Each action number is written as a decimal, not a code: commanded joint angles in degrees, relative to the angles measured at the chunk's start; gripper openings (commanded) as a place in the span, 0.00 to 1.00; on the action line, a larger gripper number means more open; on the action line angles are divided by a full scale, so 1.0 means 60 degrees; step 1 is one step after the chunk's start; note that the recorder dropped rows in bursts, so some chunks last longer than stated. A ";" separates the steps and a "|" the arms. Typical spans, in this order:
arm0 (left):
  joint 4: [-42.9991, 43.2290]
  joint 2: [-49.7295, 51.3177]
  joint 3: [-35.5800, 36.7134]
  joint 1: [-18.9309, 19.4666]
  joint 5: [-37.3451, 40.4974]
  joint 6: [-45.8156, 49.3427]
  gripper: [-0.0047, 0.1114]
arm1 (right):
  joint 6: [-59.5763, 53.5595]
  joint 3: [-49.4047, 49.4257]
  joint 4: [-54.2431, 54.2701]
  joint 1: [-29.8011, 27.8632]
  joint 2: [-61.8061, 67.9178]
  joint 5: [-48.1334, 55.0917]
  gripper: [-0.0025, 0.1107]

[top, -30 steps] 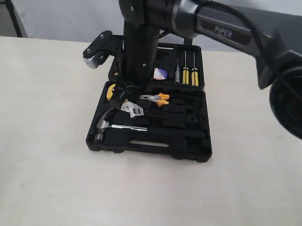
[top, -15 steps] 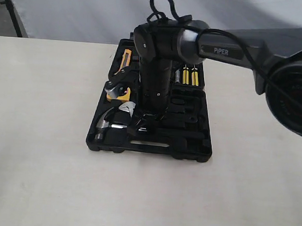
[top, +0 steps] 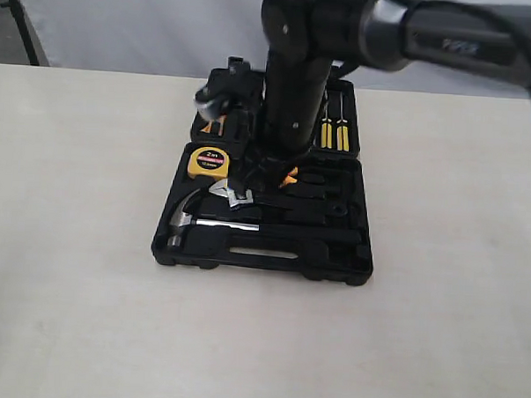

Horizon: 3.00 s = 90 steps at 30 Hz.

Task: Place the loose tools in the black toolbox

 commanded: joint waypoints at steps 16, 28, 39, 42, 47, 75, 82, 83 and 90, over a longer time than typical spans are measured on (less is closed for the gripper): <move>-0.0130 -0.0076 0.0089 0.0031 -0.0162 -0.0098 0.05 | 0.2288 0.3471 -0.0664 -0.0065 -0.4409 -0.3293 0.02; -0.0130 -0.0076 0.0089 0.0031 -0.0162 -0.0098 0.05 | 0.3610 0.9674 0.0466 -0.0065 -0.5925 -1.0100 0.02; -0.0130 -0.0076 0.0089 0.0031 -0.0162 -0.0098 0.05 | 0.3610 1.2894 0.1036 -0.0065 -0.9345 -1.1849 0.02; -0.0130 -0.0076 0.0089 0.0031 -0.0162 -0.0098 0.05 | 0.3610 1.3434 0.1036 -0.0065 -1.0297 -1.1849 0.02; -0.0130 -0.0076 0.0089 0.0031 -0.0162 -0.0098 0.05 | 0.3610 1.4273 0.1036 -0.0065 -1.1536 -1.1937 0.02; -0.0130 -0.0076 0.0089 0.0031 -0.0162 -0.0098 0.05 | 0.4087 1.6316 0.1097 -0.0255 -1.4407 -1.2119 0.02; -0.0130 -0.0076 0.0089 0.0031 -0.0162 -0.0098 0.05 | 0.4273 1.6316 0.1097 -0.2712 -1.6456 -1.0951 0.02; -0.0130 -0.0076 0.0089 0.0031 -0.0162 -0.0098 0.05 | 0.4273 1.6316 0.1097 -0.3133 -1.6808 -1.0700 0.02; -0.0130 -0.0076 0.0089 0.0031 -0.0162 -0.0098 0.05 | 0.4254 1.6333 0.1097 -0.5158 -1.8897 -0.9111 0.02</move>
